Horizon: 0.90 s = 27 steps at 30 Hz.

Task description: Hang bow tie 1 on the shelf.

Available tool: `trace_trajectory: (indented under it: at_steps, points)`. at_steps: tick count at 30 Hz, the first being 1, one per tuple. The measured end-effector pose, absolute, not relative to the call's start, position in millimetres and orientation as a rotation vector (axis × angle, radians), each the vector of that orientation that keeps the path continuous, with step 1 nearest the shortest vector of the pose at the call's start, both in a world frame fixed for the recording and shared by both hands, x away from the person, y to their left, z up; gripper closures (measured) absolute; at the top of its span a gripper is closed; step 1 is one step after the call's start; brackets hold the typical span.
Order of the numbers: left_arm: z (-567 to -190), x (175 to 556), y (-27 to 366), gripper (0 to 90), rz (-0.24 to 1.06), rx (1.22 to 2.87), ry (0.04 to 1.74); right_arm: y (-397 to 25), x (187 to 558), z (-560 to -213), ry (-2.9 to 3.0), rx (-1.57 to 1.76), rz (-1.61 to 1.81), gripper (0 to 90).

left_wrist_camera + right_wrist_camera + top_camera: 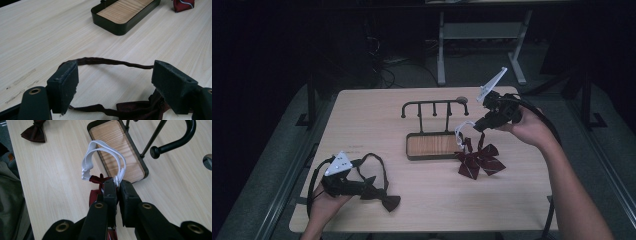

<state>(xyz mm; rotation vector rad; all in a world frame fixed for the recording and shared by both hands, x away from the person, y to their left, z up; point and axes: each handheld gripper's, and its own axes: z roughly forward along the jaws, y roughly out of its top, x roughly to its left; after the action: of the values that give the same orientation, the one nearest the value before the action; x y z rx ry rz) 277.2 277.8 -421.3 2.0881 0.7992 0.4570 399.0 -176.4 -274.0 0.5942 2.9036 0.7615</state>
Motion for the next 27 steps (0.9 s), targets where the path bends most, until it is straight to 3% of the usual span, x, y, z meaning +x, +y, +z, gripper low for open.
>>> trace_trajectory:
  at_steps: [27]
  points:
    - [-420.6, 277.5, 277.4, 21.9, 0.465, 2.095, 0.781, -173.3, 405.6, -270.5, 2.907, 0.603, 0.753, 83.9]
